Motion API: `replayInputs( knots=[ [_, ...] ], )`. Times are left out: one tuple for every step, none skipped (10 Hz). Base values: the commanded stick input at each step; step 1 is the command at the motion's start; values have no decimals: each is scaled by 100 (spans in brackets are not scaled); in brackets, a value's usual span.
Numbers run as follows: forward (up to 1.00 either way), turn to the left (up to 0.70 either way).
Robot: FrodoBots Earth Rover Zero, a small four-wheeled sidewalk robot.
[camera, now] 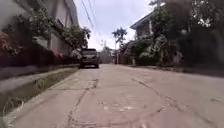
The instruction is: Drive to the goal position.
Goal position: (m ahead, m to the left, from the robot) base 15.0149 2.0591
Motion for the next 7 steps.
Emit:
replayInputs(
  knots=[
    [100,0],
    [100,0],
    [100,0],
    [100,0],
    [100,0],
    [100,0],
    [100,0]
  ],
)
